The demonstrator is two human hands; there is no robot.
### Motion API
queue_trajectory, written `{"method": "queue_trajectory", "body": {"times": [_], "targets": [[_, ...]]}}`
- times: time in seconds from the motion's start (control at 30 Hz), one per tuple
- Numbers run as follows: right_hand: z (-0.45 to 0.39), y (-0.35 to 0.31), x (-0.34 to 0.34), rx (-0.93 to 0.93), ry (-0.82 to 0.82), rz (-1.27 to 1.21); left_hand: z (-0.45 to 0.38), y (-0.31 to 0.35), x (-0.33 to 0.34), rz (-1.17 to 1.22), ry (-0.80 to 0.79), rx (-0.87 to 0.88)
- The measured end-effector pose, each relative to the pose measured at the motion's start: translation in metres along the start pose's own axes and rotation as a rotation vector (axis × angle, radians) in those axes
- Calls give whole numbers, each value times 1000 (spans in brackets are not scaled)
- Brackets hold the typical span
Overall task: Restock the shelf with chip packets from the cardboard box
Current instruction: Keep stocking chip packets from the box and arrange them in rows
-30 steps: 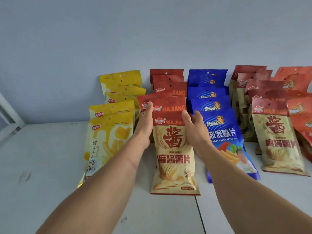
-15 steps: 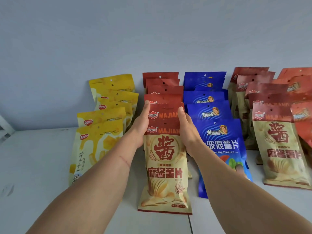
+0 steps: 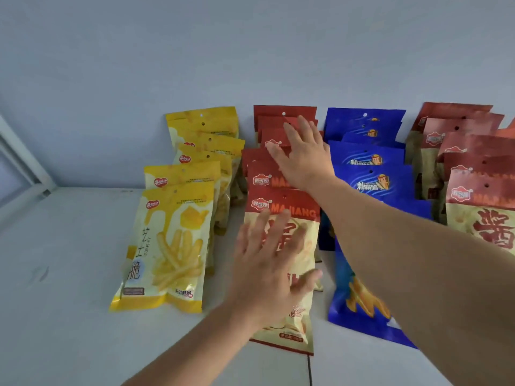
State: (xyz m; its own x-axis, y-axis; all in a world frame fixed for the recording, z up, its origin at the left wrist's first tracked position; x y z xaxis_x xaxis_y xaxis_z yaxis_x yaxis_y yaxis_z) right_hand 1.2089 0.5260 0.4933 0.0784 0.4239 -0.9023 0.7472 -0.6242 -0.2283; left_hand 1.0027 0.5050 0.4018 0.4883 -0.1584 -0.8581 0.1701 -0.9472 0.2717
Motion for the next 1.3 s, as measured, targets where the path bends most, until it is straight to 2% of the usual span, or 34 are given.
{"method": "queue_trajectory", "body": {"times": [0.03,0.1,0.23,0.3,0.8,0.93,1.1,1.3], "targets": [[-9,1,-1,-52,-27,94,10,0,10,-65,-75,65],[-24,4,0,-96,-83,211,19,-5,24,-152,-122,113],[-24,14,18,-47,-228,223,11,-12,29,-186,-156,57],[-17,16,27,-38,-249,217,7,-14,28,-180,-192,34],[-21,16,37,-19,-211,245,-7,-36,39,-133,-176,11],[-12,7,26,-5,-97,264,-9,-37,38,-127,-171,8],[26,10,5,0,39,191,-9,-36,36,-147,-189,-16],[100,60,-16,141,42,62,-16,-16,22,-194,-281,-125]]}}
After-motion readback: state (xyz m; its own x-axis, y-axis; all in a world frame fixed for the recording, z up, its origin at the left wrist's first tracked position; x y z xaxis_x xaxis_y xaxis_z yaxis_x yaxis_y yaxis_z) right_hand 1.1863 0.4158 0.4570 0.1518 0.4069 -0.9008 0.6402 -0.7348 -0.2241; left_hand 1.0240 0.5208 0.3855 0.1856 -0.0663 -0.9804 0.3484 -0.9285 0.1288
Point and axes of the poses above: each hand's wrist, its own z-axis away from the middle knuckle, its own x-axis out of the palm, y = z × x, the point moved 1 cm from there along -z, towards the middle knuckle, and after that the axes turned 11 degrees about z, right-handed, at the moved point
